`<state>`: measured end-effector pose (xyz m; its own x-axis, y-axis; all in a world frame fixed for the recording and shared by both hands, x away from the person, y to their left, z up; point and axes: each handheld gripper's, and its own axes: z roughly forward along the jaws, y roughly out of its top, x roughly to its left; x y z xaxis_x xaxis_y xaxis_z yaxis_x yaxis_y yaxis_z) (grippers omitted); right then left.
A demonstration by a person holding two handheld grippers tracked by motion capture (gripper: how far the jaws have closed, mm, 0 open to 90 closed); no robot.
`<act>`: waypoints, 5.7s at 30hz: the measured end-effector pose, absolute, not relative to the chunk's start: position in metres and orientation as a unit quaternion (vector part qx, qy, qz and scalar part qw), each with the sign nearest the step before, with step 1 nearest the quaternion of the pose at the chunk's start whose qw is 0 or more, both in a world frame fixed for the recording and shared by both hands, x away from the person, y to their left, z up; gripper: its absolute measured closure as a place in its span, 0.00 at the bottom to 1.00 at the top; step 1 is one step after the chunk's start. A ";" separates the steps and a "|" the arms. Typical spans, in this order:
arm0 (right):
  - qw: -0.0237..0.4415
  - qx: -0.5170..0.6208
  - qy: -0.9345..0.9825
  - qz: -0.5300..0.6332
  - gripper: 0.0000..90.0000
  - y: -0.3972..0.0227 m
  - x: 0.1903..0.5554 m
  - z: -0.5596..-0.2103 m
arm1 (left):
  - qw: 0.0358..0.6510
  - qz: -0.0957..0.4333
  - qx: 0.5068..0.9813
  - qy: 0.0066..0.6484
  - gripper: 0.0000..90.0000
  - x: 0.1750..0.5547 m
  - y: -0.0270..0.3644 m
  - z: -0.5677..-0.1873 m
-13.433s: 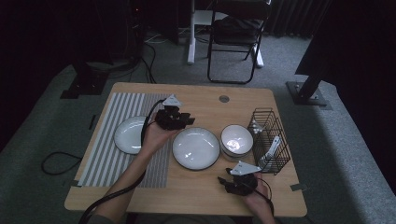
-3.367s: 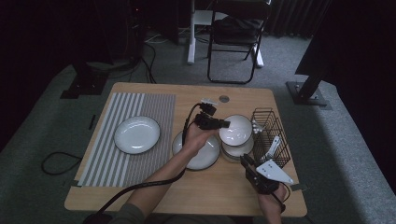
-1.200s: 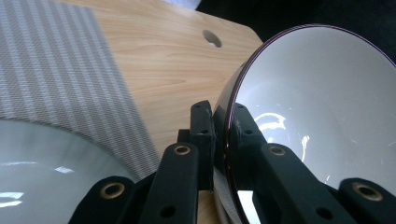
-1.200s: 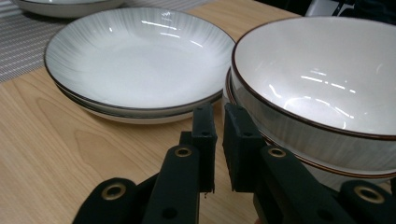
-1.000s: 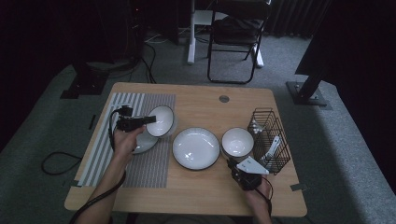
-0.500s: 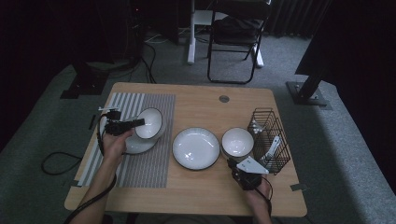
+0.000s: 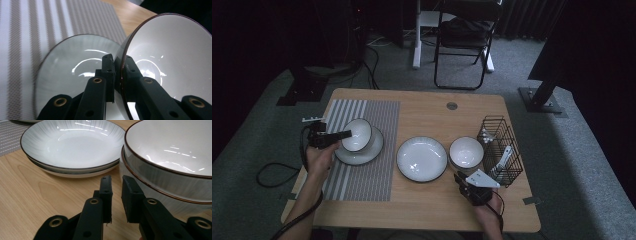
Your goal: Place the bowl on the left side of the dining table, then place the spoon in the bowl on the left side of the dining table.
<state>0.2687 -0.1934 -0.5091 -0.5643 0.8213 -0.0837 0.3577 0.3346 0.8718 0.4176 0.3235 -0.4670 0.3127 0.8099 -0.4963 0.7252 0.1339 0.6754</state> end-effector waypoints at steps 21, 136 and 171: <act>0.262 0.366 0.786 0.423 0.78 -0.188 0.264 -0.514 | 0.422 0.067 0.669 0.609 0.93 0.420 0.333 -0.479; 0.234 0.352 0.811 0.405 0.65 -0.189 0.263 -0.508 | 0.473 0.173 0.693 0.515 0.64 0.388 0.288 -0.422; 0.185 0.259 0.843 0.434 0.62 -0.244 0.252 -0.392 | 0.488 0.142 0.765 0.396 0.63 0.345 0.228 -0.439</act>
